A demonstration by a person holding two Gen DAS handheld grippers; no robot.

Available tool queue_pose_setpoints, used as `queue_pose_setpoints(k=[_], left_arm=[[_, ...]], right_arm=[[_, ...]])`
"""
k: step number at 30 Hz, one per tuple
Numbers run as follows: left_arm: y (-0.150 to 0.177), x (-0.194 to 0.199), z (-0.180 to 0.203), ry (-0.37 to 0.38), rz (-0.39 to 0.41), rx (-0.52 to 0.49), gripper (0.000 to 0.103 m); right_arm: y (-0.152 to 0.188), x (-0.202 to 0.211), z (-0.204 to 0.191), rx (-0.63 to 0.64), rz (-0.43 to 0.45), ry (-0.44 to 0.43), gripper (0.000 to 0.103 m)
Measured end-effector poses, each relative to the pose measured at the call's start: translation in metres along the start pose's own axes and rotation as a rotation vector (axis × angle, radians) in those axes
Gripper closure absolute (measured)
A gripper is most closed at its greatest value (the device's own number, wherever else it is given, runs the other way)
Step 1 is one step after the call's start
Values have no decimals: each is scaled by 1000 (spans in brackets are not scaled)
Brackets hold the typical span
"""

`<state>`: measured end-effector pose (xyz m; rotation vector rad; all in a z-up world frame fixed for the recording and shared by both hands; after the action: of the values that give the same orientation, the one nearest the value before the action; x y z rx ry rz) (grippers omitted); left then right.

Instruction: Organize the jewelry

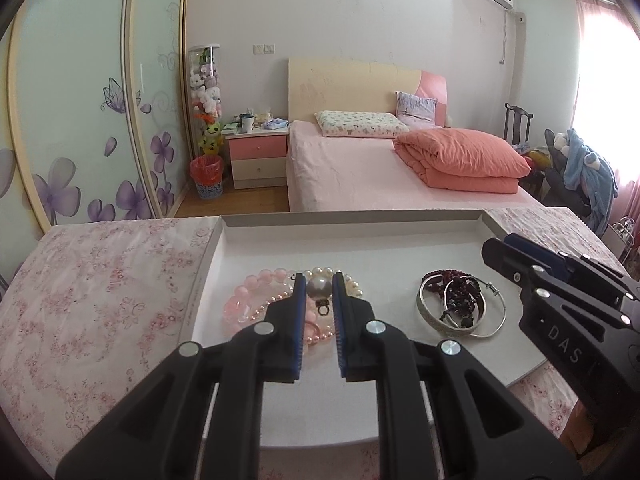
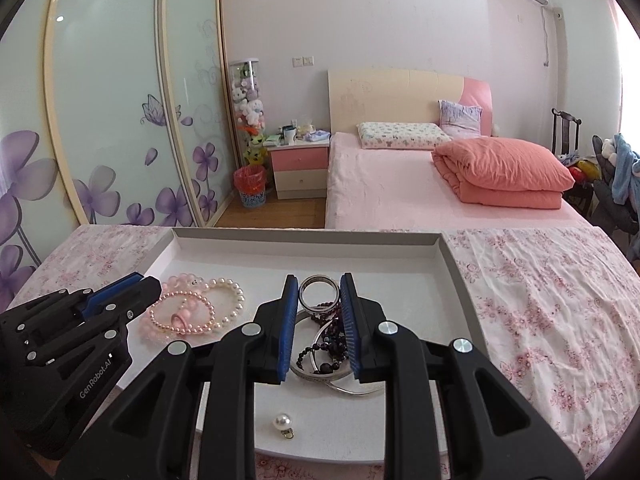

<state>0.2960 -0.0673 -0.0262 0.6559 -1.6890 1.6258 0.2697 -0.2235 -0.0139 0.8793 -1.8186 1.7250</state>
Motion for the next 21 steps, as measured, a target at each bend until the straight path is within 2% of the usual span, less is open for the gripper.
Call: queue_pose_setpoints(k=[3,5,7,8,12,14,18,21], left_arm=[[-1,-6,0,4,-9,-4,89],[-2,-8,-1,5,-15,-3,83],[-1,-9,-3,2,-16,3,74],[0,-7,-4,4,-15,6,73],[1,0,-11,19,-13,22,71],[1,8,-17,21,-2,44,66],[2,31,-26,19,27,72,66],[7,48,-30,14,44,76,64]], right_arm=[[-1,-2,0,-2,-7,3,80],[-1,-1,1,-8,-15,-4,75],[-2,0,3,-19,-12,-1,61],[-1,2,4,-21,-8,0,59],[-1,8,7,-28,1,7,59],[-1,12,9,-35,7,7,59],[-1,27,9,-34,27,10,59],[4,41,8,-35,41,5,55]])
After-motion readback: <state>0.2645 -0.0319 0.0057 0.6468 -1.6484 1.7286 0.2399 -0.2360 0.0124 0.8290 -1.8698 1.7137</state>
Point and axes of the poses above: each gripper's, at about its wrist camera, not at the fingertips, and x roughly against the way its jaws point, z to its right, y to its underside, the point moved 2 cm from there along -x, roughly the way its jaws point, and after that the axes turned 15 degrees about -z, right-handed, at the moved point
